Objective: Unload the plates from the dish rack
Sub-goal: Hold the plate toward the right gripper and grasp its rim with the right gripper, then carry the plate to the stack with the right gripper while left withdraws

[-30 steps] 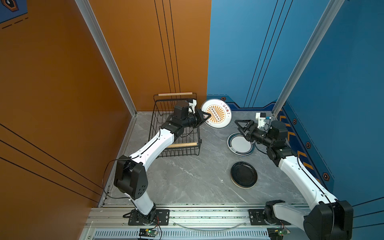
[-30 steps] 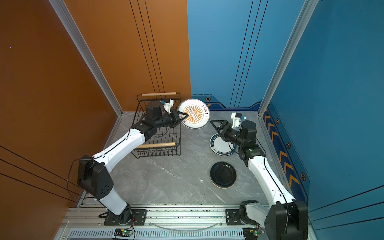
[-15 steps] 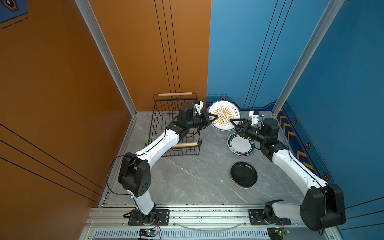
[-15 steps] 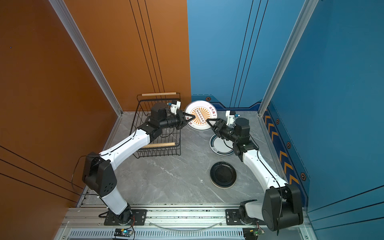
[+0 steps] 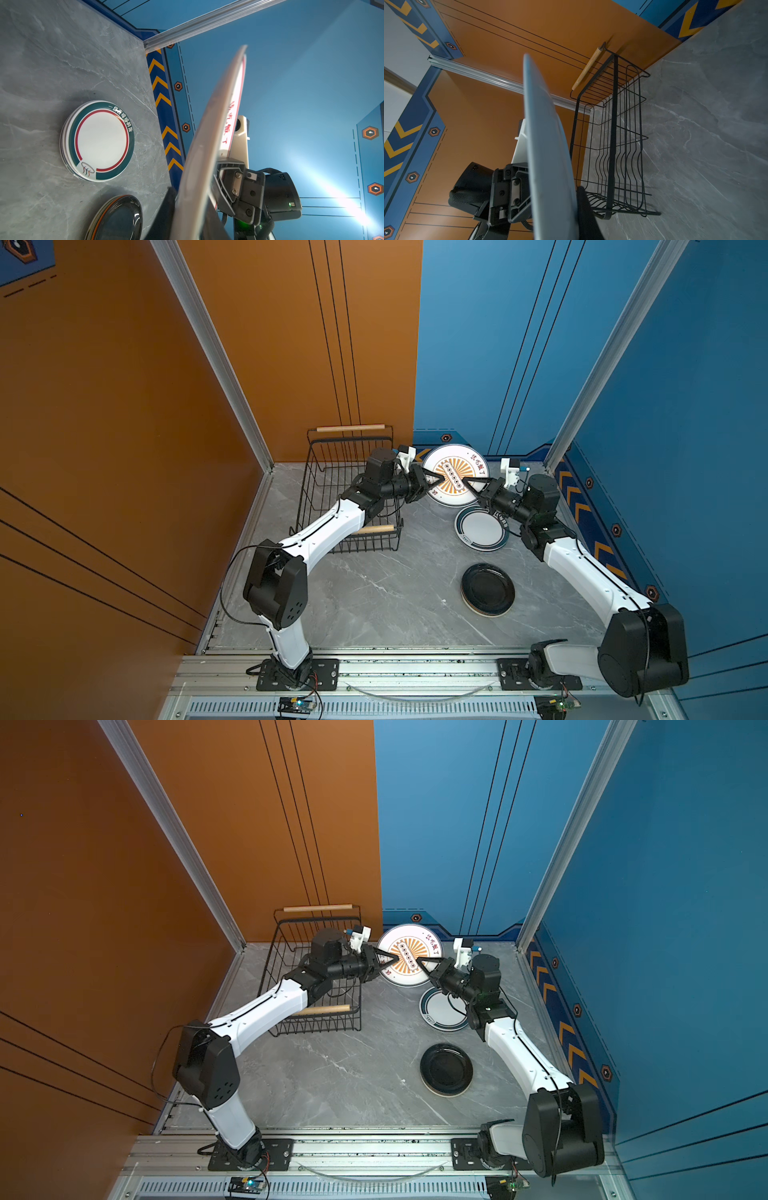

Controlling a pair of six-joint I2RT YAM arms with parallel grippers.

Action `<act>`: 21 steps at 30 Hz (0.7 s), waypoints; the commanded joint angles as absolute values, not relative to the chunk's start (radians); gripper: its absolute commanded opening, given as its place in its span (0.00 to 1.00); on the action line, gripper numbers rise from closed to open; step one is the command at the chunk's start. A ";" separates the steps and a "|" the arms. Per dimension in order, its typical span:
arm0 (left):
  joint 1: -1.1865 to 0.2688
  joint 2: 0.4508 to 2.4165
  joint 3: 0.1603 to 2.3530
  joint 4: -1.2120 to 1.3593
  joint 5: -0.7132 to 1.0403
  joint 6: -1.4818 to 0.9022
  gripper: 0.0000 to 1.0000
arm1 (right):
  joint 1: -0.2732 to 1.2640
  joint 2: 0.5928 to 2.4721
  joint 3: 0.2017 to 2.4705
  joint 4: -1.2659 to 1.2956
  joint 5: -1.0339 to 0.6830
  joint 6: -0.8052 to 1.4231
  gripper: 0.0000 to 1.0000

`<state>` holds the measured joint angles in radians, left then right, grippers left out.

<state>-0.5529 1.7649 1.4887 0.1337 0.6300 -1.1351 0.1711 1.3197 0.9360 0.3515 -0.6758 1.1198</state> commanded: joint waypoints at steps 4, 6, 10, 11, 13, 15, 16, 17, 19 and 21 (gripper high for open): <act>-0.557 1.761 1.541 0.065 0.653 -1.048 0.42 | 0.142 1.306 0.951 0.339 -0.669 1.065 0.02; -0.555 1.754 1.559 0.006 0.644 -0.998 0.47 | 0.126 1.304 0.959 0.323 -0.678 1.061 0.02; -0.551 1.722 1.632 -0.241 0.577 -0.826 0.50 | 0.080 1.301 1.002 0.230 -0.702 1.012 0.02; -0.549 1.710 1.653 -0.317 0.545 -0.772 0.51 | 0.065 1.299 1.029 0.154 -0.695 0.966 0.02; -0.544 1.677 1.678 -0.444 0.464 -0.680 0.53 | 0.039 1.299 1.084 -0.022 -0.662 0.856 0.02; -0.531 1.636 1.674 -0.524 0.385 -0.622 0.54 | 0.006 1.299 1.110 -0.133 -0.636 0.785 0.02; -0.520 1.614 1.664 -0.547 0.353 -0.604 0.54 | -0.012 1.301 1.114 -0.161 -0.634 0.765 0.02; -0.505 1.589 1.649 -0.569 0.322 -0.590 0.54 | -0.035 1.304 1.118 -0.195 -0.628 0.748 0.02; -0.471 1.542 1.620 -0.605 0.273 -0.568 0.55 | -0.069 1.315 1.134 -0.274 -0.601 0.696 0.02; -0.429 1.495 1.600 -0.658 0.214 -0.540 0.56 | -0.095 1.328 1.148 -0.359 -0.562 0.651 0.01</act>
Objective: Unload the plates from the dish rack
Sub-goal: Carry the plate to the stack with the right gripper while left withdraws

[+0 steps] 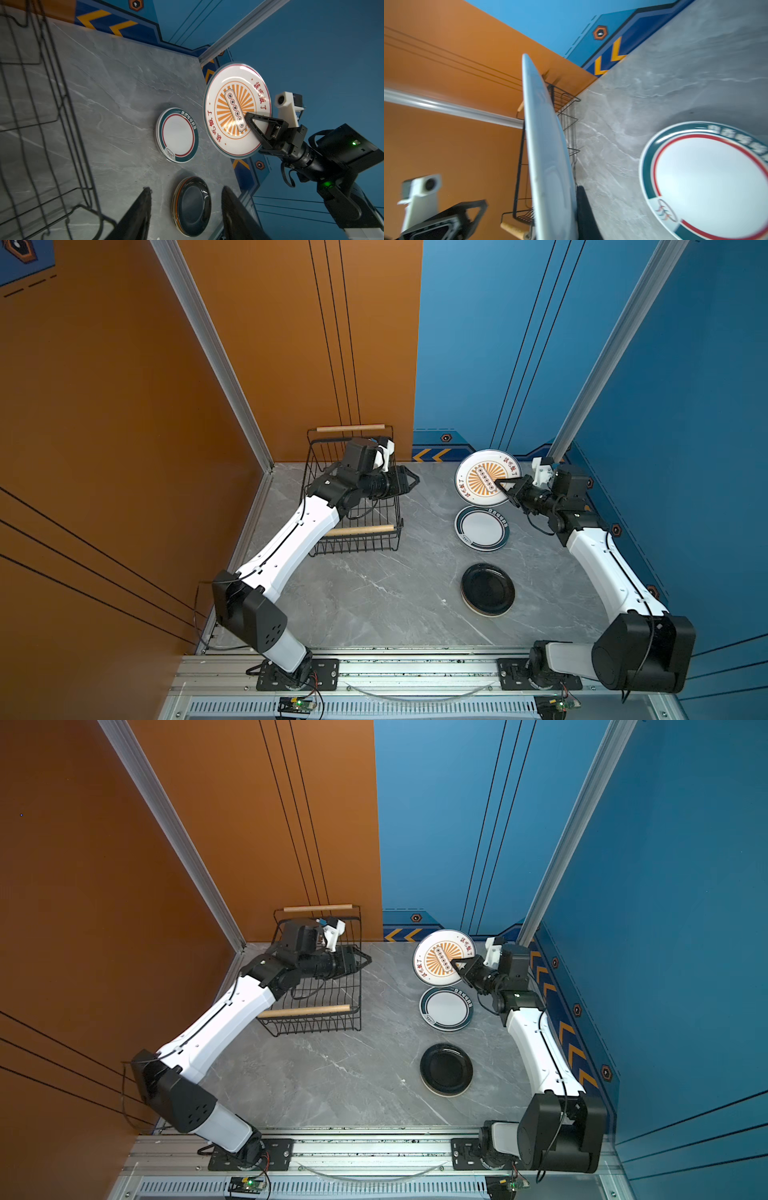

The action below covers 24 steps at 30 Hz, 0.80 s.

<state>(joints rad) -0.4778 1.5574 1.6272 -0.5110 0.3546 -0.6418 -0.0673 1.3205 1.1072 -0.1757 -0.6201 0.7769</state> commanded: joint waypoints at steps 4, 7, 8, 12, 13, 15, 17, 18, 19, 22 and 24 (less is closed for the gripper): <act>-0.322 1.404 1.551 -0.742 0.115 -0.501 0.57 | -0.123 1.354 1.166 -0.454 -0.533 0.593 0.01; -0.245 1.340 1.517 -0.797 0.013 -0.483 0.58 | -0.123 1.375 1.192 -0.540 -0.448 0.523 0.01; -0.220 1.320 1.504 -0.815 -0.025 -0.478 0.59 | -0.123 1.385 1.198 -0.562 -0.421 0.503 0.01; -0.136 1.267 1.453 -0.847 -0.137 -0.471 0.60 | -0.118 1.419 1.205 -0.612 -0.317 0.449 0.01; -0.115 1.258 1.439 -0.854 -0.168 -0.473 0.60 | -0.117 1.429 1.202 -0.616 -0.299 0.441 0.01; -0.075 1.243 1.413 -0.854 -0.208 -0.473 0.61 | -0.111 1.450 1.197 -0.619 -0.265 0.430 0.01; -0.020 1.235 1.385 -0.853 -0.222 -0.479 0.61 | -0.109 1.473 1.194 -0.618 -0.245 0.421 0.01; 0.002 1.236 1.375 -0.854 -0.224 -0.479 0.61 | -0.107 1.483 1.193 -0.618 -0.238 0.419 0.01; 0.031 1.237 1.363 -0.854 -0.223 -0.484 0.61 | -0.106 1.493 1.192 -0.618 -0.235 0.416 0.01; 0.099 1.244 1.334 -0.847 -0.205 -0.495 0.61 | -0.100 1.513 1.190 -0.612 -0.222 0.414 0.01; 0.130 1.253 1.320 -0.834 -0.193 -0.495 0.60 | -0.098 1.524 1.190 -0.605 -0.224 0.416 0.01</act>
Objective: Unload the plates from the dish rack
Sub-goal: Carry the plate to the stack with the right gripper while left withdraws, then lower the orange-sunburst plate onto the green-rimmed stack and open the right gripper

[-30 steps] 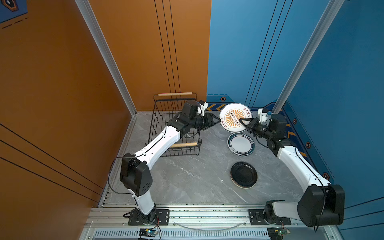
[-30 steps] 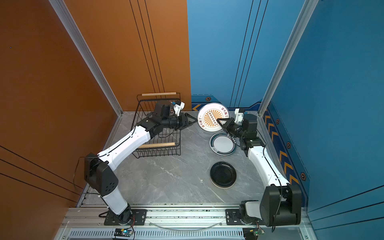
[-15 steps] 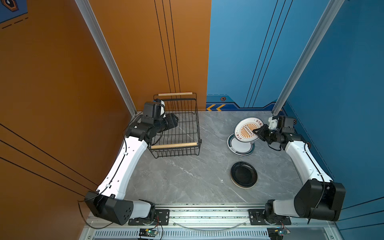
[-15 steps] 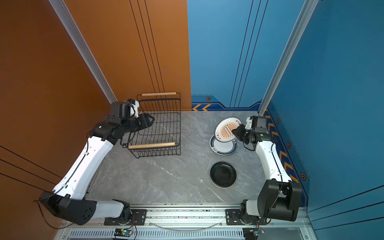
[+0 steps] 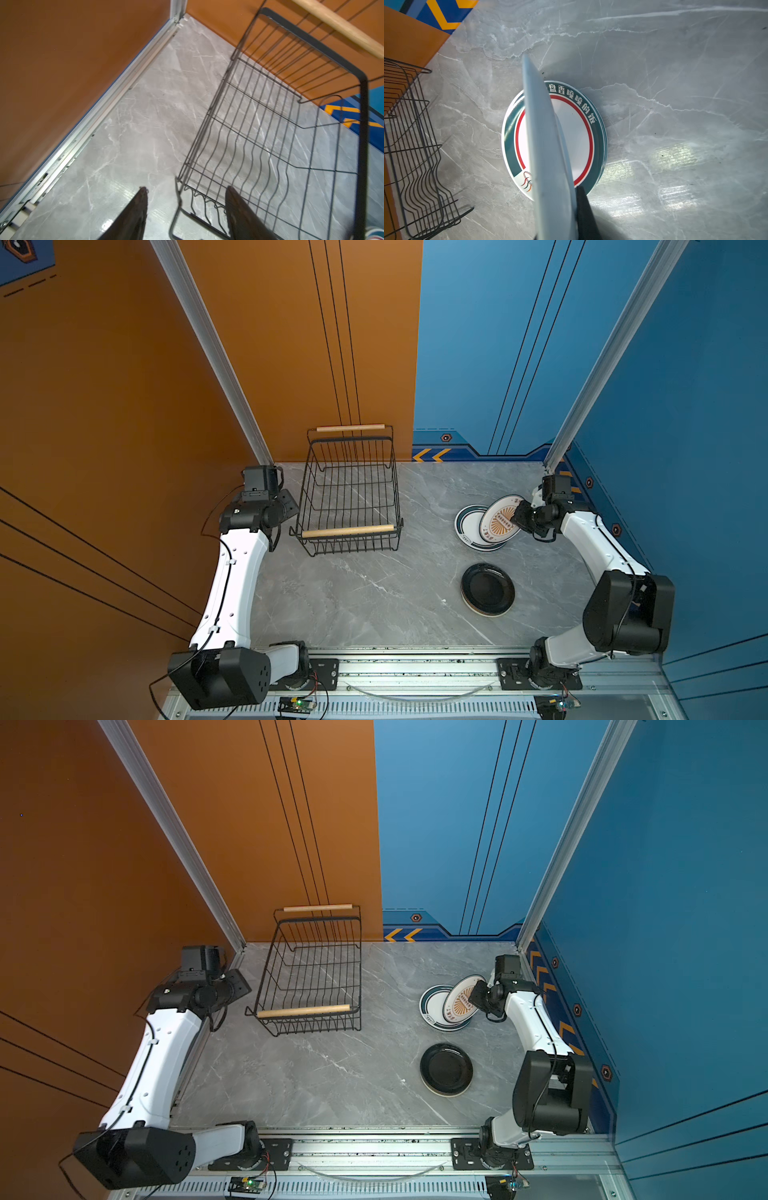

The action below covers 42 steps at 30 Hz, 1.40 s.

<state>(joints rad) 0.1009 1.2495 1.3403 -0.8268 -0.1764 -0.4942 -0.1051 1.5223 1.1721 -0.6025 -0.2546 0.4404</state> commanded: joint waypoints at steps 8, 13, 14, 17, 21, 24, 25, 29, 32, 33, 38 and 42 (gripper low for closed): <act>0.234 1.341 1.260 -0.783 -0.166 -0.484 0.59 | -0.101 1.558 1.176 -0.575 -0.248 0.425 0.01; 0.305 1.397 1.227 -0.731 -0.128 -0.489 0.58 | -0.116 1.581 1.144 -0.531 -0.300 0.445 0.02; 0.312 1.403 1.220 -0.716 -0.121 -0.488 0.58 | -0.116 1.587 1.142 -0.526 -0.305 0.448 0.02; 0.316 1.419 1.202 -0.687 -0.113 -0.484 0.58 | -0.123 1.604 1.137 -0.516 -0.326 0.455 0.04; 0.318 1.444 1.193 -0.672 -0.118 -0.482 0.57 | -0.124 1.619 1.129 -0.509 -0.330 0.466 0.11; 0.317 1.456 1.188 -0.657 -0.111 -0.482 0.57 | -0.126 1.629 1.119 -0.511 -0.341 0.468 0.12; 0.318 1.459 1.185 -0.651 -0.109 -0.482 0.57 | -0.126 1.629 1.114 -0.509 -0.340 0.468 0.13; 0.316 1.470 1.178 -0.634 -0.095 -0.478 0.56 | -0.126 1.633 1.096 -0.511 -0.338 0.466 0.19; 0.316 1.475 1.174 -0.625 -0.084 -0.479 0.55 | -0.126 1.639 1.090 -0.511 -0.336 0.465 0.21; 0.316 1.477 1.172 -0.622 -0.082 -0.477 0.55 | -0.126 1.642 1.087 -0.511 -0.336 0.466 0.22; 0.316 1.473 1.165 -0.614 -0.081 -0.470 0.54 | -0.121 1.656 1.088 -0.513 -0.328 0.467 0.31; 0.318 1.469 1.161 -0.607 -0.079 -0.466 0.54 | -0.106 1.669 1.099 -0.533 -0.280 0.456 0.37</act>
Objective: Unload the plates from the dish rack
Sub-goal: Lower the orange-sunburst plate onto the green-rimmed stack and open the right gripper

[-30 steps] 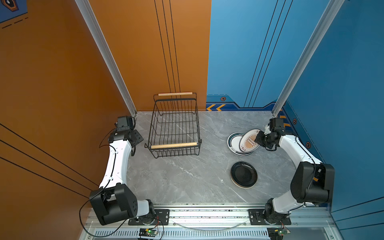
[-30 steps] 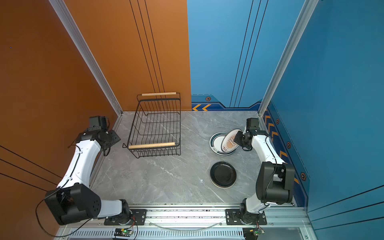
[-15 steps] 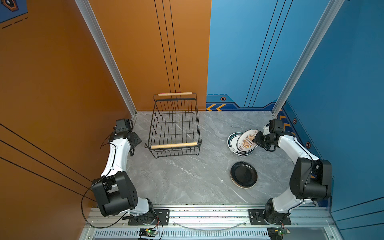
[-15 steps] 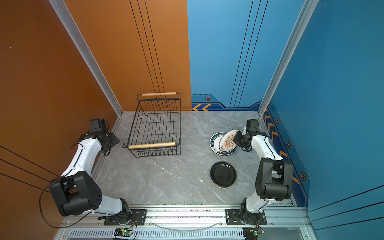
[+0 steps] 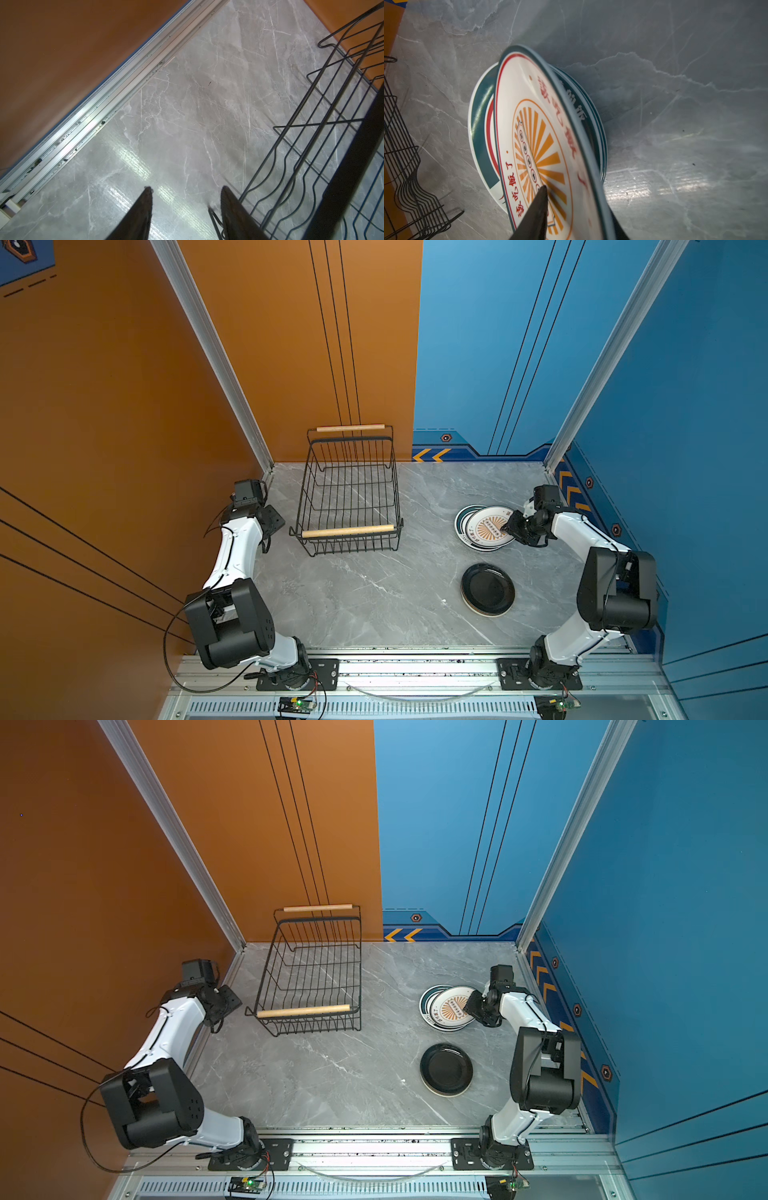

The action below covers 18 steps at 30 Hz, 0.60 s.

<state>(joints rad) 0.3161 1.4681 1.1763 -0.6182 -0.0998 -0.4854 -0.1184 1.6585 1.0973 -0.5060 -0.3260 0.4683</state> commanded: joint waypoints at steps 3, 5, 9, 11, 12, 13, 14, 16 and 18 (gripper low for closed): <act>0.318 1.468 1.157 -0.604 -0.077 -0.465 0.54 | -0.094 1.678 1.107 -0.541 -0.254 0.454 0.43; 0.317 1.465 1.154 -0.597 -0.075 -0.466 0.53 | -0.089 1.688 1.116 -0.547 -0.243 0.453 0.45; 0.318 1.462 1.149 -0.597 -0.075 -0.466 0.53 | -0.078 1.700 1.129 -0.554 -0.229 0.451 0.51; 0.319 1.457 1.145 -0.594 -0.075 -0.465 0.53 | -0.072 1.706 1.135 -0.558 -0.217 0.451 0.54; 0.319 1.454 1.142 -0.587 -0.073 -0.464 0.53 | -0.070 1.709 1.136 -0.558 -0.214 0.451 0.55; 0.319 1.450 1.136 -0.582 -0.074 -0.465 0.54 | -0.069 1.712 1.137 -0.558 -0.215 0.451 0.56; 0.319 1.444 1.130 -0.573 -0.070 -0.466 0.54 | -0.066 1.716 1.139 -0.559 -0.211 0.451 0.56; 0.321 1.432 1.115 -0.548 -0.057 -0.459 0.55 | -0.061 1.721 1.142 -0.564 -0.203 0.451 0.58; 0.321 1.416 1.096 -0.516 -0.034 -0.455 0.56 | -0.055 1.720 1.143 -0.568 -0.188 0.450 0.62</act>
<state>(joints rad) 0.3161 1.4551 1.1229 -0.5613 -0.0769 -0.4797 -0.0654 1.7088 1.1149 -0.5285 -0.2302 0.4664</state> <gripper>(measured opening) 0.554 0.605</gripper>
